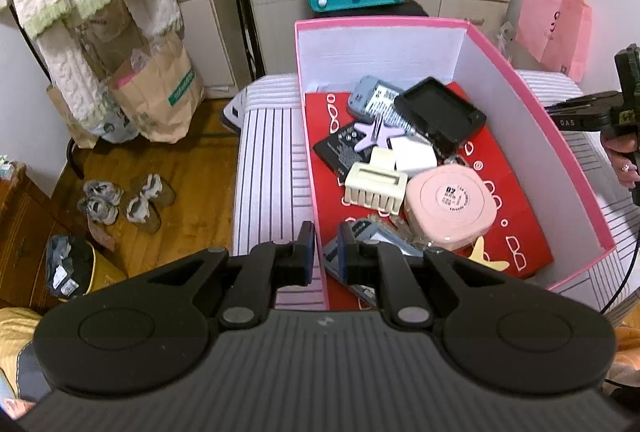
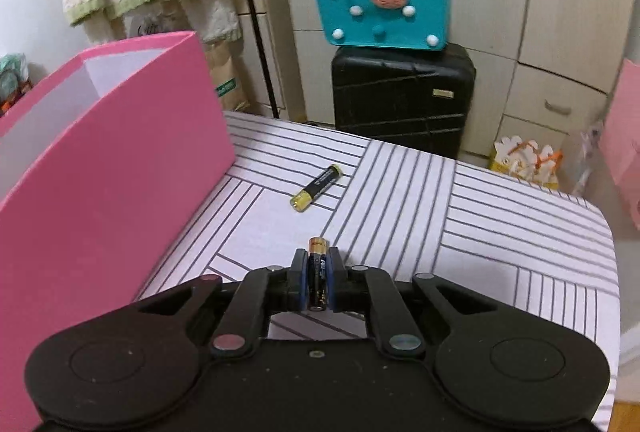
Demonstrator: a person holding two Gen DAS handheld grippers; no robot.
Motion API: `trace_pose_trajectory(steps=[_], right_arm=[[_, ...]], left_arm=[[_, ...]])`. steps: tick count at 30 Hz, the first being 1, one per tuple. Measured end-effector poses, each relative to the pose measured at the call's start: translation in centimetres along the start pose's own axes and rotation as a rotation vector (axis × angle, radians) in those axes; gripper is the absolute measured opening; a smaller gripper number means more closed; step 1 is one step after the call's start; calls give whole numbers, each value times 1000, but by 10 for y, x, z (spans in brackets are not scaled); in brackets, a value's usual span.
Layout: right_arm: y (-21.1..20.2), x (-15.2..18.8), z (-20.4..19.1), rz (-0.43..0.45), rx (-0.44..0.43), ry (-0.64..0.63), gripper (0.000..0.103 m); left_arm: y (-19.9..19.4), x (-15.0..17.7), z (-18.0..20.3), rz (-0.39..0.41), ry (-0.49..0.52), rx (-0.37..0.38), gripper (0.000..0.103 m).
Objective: Organize rigid objects
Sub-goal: 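Carry the AA battery into the pink box and release it, then grasp the remaining AA battery with the right gripper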
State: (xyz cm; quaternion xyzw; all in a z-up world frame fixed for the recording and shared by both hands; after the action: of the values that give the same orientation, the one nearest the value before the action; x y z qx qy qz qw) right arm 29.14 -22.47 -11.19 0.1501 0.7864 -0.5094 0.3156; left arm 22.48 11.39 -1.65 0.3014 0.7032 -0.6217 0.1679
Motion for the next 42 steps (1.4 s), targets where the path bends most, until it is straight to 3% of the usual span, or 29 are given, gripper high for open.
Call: trace_pose_trajectory(steps=[6,13,20,31,34,38,42], right_arm=[[-44,-8,-20,62,-81,33,11],[-95,-19,-94,99,-250,-84,11],[-99,-15,-165,11,-402,-238,11],[-58,4,-190,-190,-338,-362,13],[-63,2,-186,-165,-352,-356,16],[-80,-9,-169,-64,-360,-291,17],[-96,-21,-140,28,-314,-223,21]], left_arm=[[4,2,-1,-20,16,6,9],[8,4,-1,-29,23,16,9],[9,3,-1,-24,27,26,9],[8,4,-3,-22,19,34,9],[9,4,-3,-23,14,37,9],[9,4,-3,-26,4,37,9],[9,4,-3,-29,-5,37,9]])
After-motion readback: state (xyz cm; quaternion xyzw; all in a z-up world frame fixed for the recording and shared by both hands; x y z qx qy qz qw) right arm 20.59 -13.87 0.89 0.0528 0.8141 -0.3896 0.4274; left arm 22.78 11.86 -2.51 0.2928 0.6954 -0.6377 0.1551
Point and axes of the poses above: each gripper's, at about its wrist camera, not at the fingertips, and y roughly the way its jaws point, z to its right, x to its underside, the point moved 5 cm from there along y, roughly the way its jaws point, and after that the axes turned 11 degrees about -x, right-handed, at the moved point
